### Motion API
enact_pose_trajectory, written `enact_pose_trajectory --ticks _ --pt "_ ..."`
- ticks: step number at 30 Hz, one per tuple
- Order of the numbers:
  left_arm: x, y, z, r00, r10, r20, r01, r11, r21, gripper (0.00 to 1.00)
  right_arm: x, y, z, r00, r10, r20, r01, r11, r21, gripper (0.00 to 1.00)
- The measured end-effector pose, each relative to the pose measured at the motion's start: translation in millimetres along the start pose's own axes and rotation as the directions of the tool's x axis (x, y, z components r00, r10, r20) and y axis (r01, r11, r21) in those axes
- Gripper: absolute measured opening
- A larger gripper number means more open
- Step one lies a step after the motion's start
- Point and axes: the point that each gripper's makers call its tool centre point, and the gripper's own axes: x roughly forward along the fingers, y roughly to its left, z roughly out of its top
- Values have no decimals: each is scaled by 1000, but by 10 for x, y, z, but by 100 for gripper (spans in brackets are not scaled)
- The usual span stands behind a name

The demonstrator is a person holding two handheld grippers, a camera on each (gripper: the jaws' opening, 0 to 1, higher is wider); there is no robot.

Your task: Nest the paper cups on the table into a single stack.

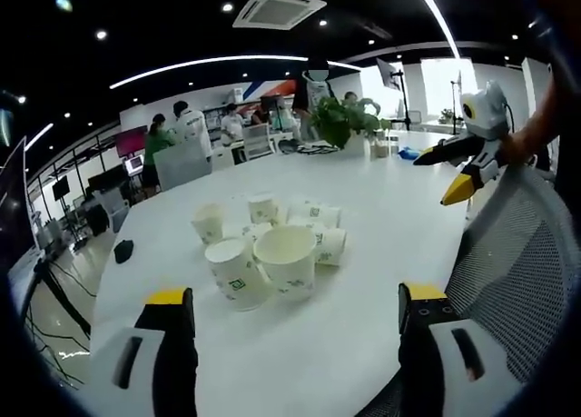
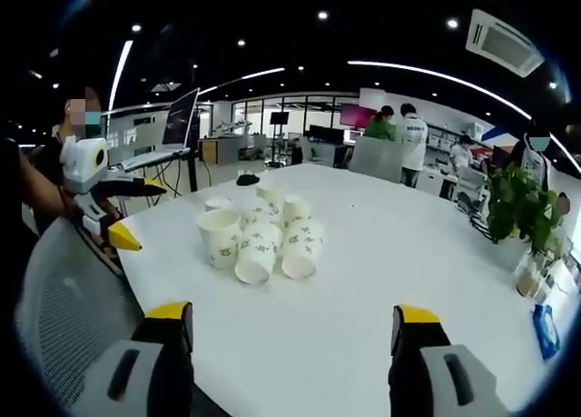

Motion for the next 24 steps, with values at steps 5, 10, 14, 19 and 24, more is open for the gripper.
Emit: enact_pose_trajectory --ticks 5,10,14,19,24 --pt "-6 38 -23 1000 16 -12 -16 1000 -12 93 -27 -98 19 1000 -21 2 21 998 53 90" --pt "-10 52 -33 1000 22 -21 -22 1000 -13 91 -29 -115 97 999 -27 -17 29 997 78 84" --pt "-2 14 -45 999 8 -32 -8 1000 14 89 12 -36 250 1000 -22 9 21 995 97 81" --pt "-14 47 -35 999 22 -27 -22 1000 18 87 114 108 367 999 -4 39 -1 992 126 77" --pt "-28 100 -25 999 43 -16 -43 999 1 87 239 224 419 998 18 56 -25 990 139 74"
